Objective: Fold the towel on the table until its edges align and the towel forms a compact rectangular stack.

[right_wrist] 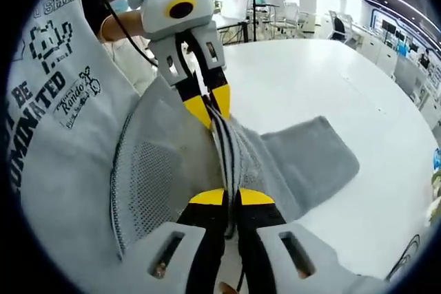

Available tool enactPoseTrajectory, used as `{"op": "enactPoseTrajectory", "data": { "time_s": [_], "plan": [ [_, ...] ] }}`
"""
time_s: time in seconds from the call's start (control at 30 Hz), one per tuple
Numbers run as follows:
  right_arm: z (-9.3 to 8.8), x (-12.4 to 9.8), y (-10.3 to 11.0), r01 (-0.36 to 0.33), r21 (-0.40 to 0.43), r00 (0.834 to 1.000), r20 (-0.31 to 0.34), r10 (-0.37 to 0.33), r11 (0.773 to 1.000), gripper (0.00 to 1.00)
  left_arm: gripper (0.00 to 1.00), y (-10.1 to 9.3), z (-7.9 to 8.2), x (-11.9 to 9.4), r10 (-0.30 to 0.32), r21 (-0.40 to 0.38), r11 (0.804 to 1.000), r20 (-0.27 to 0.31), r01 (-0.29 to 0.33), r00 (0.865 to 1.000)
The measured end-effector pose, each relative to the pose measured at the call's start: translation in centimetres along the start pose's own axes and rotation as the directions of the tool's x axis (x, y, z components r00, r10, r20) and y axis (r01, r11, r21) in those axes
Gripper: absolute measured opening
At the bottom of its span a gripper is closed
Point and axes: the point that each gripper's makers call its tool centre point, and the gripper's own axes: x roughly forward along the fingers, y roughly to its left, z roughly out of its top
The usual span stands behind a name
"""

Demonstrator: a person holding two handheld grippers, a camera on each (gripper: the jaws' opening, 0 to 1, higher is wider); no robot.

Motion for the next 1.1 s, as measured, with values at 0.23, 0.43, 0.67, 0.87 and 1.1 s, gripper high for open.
{"op": "enactPoseTrajectory", "data": {
  "time_s": [0.23, 0.43, 0.67, 0.87, 1.1],
  "plan": [
    [0.9, -0.8, -0.3, 0.008, -0.019, 1.0, 0.011, -0.008, 1.0, 0.03, 0.07, 0.8, 0.9, -0.8, 0.017, 0.017, 1.0, 0.014, -0.017, 1.0],
    [1.4, -1.1, -0.8, 0.013, -0.023, 1.0, 0.018, -0.013, 1.0, 0.03, 0.07, 1.6, 1.3, -1.1, 0.024, 0.009, 1.0, 0.027, -0.024, 0.999],
    [2.1, -1.6, -1.7, 0.028, -0.015, 0.999, 0.032, -0.027, 1.0, 0.03, 0.07, 2.8, 1.7, -1.0, 0.036, 0.004, 0.999, 0.042, -0.036, 0.998],
    [2.6, -1.7, -3.1, 0.042, 0.017, 0.998, 0.056, -0.042, 0.999, 0.03, 0.07, 4.4, 2.0, -0.7, 0.048, -0.013, 0.999, 0.056, -0.047, 0.997],
    [2.9, -1.6, -4.6, 0.047, 0.045, 0.996, 0.073, -0.05, 0.998, 0.03, 0.07, 6.2, 2.2, -0.2, 0.068, -0.012, 0.998, 0.045, -0.068, 0.997]
  ]
}}
